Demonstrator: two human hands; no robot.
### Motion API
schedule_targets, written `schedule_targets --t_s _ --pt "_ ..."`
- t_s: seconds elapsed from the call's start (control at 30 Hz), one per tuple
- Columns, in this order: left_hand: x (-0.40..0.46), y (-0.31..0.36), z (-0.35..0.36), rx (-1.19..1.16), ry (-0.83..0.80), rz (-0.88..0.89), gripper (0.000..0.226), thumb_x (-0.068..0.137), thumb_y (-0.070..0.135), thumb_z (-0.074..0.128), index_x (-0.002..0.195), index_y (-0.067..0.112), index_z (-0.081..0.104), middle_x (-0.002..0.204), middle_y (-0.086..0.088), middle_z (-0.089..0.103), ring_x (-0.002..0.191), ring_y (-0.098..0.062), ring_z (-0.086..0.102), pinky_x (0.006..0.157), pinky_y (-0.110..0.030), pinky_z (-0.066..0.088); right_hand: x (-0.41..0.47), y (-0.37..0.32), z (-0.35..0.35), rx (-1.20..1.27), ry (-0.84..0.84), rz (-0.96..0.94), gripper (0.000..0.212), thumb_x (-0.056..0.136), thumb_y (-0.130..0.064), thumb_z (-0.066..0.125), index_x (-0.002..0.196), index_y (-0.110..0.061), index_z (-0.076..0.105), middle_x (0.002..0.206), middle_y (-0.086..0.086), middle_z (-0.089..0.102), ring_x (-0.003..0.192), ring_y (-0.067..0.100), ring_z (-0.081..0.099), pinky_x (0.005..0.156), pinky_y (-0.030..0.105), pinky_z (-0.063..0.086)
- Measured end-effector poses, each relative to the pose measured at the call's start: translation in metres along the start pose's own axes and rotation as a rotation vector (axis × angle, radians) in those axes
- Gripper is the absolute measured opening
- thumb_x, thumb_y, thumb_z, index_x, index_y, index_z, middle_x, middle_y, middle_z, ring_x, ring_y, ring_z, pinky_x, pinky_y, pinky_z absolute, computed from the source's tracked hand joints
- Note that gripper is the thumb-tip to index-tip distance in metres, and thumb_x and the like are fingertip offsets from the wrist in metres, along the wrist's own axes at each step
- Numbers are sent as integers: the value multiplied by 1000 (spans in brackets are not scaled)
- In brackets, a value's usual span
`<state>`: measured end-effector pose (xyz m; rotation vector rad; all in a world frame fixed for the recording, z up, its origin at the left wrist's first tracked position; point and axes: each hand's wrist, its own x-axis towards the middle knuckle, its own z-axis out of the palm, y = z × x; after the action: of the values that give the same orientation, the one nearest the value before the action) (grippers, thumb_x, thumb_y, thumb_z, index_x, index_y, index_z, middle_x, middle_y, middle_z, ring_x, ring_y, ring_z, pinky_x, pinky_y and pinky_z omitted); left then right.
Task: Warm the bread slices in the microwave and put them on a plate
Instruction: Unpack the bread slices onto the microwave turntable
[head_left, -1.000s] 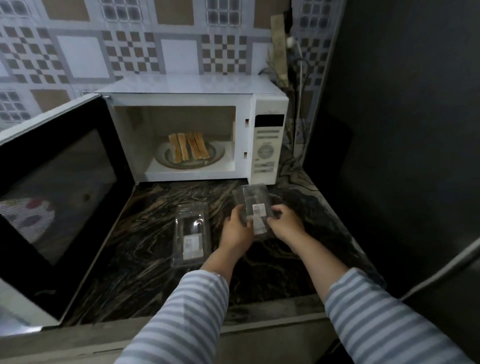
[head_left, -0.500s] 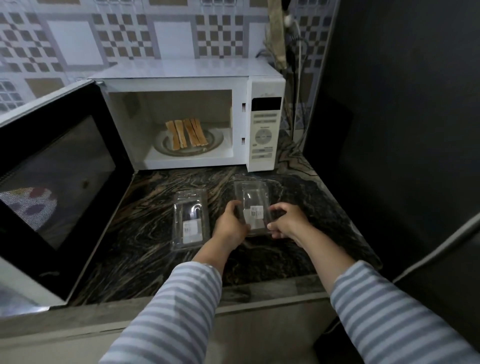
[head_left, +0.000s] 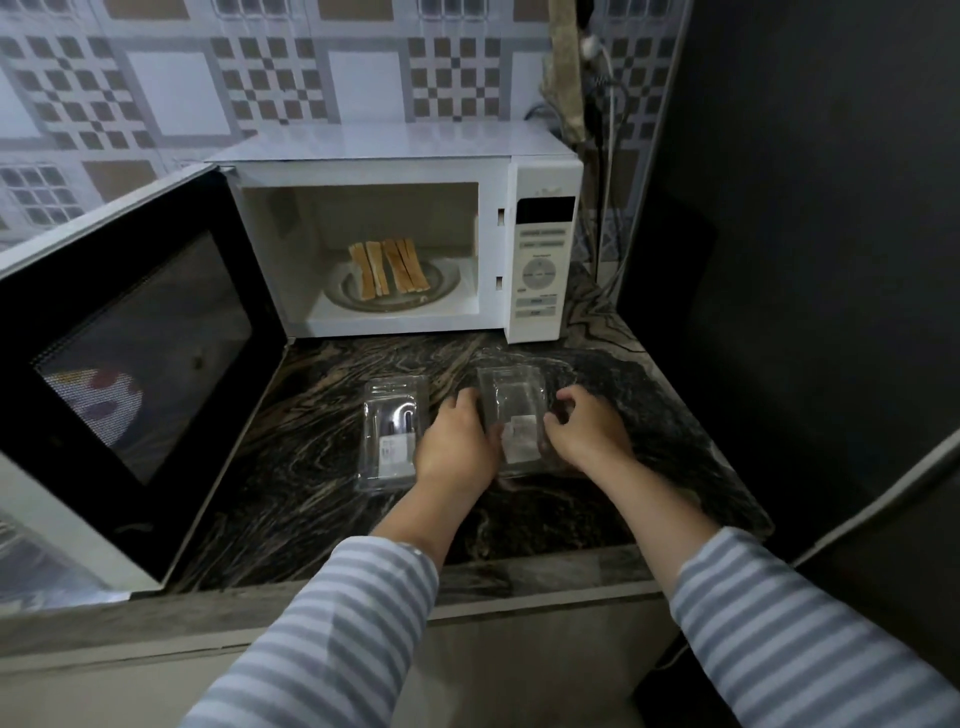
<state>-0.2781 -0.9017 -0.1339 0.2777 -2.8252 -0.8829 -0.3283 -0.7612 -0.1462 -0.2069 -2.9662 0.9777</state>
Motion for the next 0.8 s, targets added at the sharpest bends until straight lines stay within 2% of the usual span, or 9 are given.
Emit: schedule_targets --t_s 0.1,0.2,0.27,0.37,0.43,0.53,0.63,0.8 --pt "3 -1 -9 -16 233 81 31 91 30 54 119 16 52 120 -6 52 106 -30 53 76 -38 45 2 -13 8 104 73 -89 57 91 -41 58 142 -30 36 142 4 45 127 25 46 99 37 44" --pt "11 -22 -14 184 487 167 35 84 26 61 118 19 56 117 -9 52 106 -32 45 85 -43 44 -1 -19 23 140 23 -162 75 89 -51 56 149 -39 13 154 3 29 137 27 34 107 40 36" --pt "15 -41 -15 283 555 168 44 81 29 63 124 24 55 126 -10 50 112 -34 43 93 -46 40 -3 -18 35 101 9 -177 81 86 -60 53 148 -46 3 159 5 17 142 30 26 108 43 36" --pt "19 -68 -12 268 468 40 58 81 45 62 135 31 46 144 -14 35 132 -39 30 106 -57 31 -9 -16 47 40 32 -182 85 85 -63 53 145 -53 -6 161 6 9 142 31 27 97 41 45" --pt "17 -81 -8 168 348 -56 67 82 53 60 142 37 35 153 -12 20 139 -39 25 107 -55 32 -10 -13 52 28 92 -196 84 86 -61 54 145 -53 -5 159 7 18 136 31 37 85 38 51" --pt "12 -89 -2 74 267 -86 75 84 56 59 146 42 19 154 -9 16 130 -36 41 96 -45 44 -8 -11 58 30 178 -223 83 85 -59 56 146 -52 0 149 5 34 126 28 48 74 35 53" --pt "14 -88 -3 -7 280 -73 77 83 50 63 146 43 19 151 -9 22 127 -35 44 94 -44 47 -10 -13 59 64 206 -230 83 84 -56 59 147 -51 5 146 4 39 124 26 49 75 35 54" --pt "19 -78 -24 -103 375 -5 76 81 44 68 144 41 25 149 -9 26 129 -31 43 93 -43 49 -16 -40 44 188 272 -312 81 84 -50 64 147 -47 15 146 1 40 128 22 45 87 32 48"
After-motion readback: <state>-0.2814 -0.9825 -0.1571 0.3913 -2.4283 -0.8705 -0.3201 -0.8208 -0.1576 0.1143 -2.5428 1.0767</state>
